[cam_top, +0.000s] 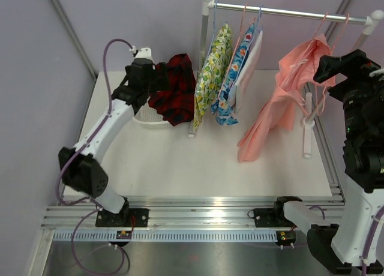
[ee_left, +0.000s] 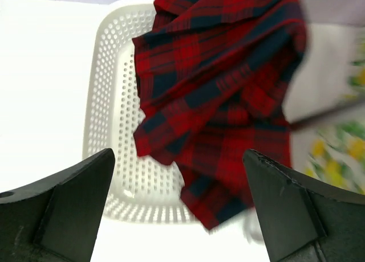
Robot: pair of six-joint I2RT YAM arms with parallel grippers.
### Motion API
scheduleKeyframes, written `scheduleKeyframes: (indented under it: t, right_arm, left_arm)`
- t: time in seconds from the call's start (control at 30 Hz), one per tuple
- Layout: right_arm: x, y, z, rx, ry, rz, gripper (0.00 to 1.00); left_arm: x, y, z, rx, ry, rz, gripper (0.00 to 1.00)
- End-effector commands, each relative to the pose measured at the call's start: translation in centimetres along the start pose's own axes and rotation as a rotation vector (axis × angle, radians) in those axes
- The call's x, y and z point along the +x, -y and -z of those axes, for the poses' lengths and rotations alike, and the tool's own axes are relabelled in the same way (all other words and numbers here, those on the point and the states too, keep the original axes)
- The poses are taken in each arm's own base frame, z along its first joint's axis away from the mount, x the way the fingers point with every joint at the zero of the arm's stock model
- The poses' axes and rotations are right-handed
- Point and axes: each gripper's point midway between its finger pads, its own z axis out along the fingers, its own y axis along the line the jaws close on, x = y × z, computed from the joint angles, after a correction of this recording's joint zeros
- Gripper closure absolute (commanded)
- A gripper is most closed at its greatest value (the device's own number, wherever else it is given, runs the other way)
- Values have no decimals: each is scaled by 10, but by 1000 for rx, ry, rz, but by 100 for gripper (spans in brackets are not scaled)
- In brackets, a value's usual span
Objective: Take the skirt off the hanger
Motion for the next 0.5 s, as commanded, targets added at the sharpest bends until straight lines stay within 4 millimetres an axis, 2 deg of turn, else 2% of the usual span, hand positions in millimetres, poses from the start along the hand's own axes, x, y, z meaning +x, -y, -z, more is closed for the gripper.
scheduleKeyframes:
  t: [0.0, 0.03, 0.07, 0.13, 0.17, 0.23, 0.27, 0.33, 0.47]
  right_arm:
    - [28, -11, -47, -19, -89, 22, 1]
    - [33, -10, -54, -11, -100, 25, 1]
    - [37, -10, -61, -4, -109, 30, 1]
    - [52, -6, -80, 25, -145, 45, 1]
    - [58, -5, -87, 32, -156, 52, 0]
    - [69, -2, -101, 51, -172, 63, 1]
    - [77, 4, -106, 72, -180, 71, 1]
    - [81, 7, -114, 88, -172, 80, 1]
    - [92, 21, -121, 141, -165, 103, 1]
  left_arm:
    - [-72, 3, 102, 148, 249, 134, 1]
    - [-66, 1, 117, 169, 243, 134, 1]
    - [-52, -6, 134, 182, 237, 128, 1]
    - [-31, -13, 155, 199, 210, 108, 1]
    - [-21, -22, 172, 204, 219, 107, 1]
    - [4, -33, 182, 182, 171, 91, 1]
    - [26, -41, 183, 158, 123, 82, 1]
    - [37, -53, 199, 147, 125, 98, 1]
    - [78, -65, 211, 143, 44, 86, 1]
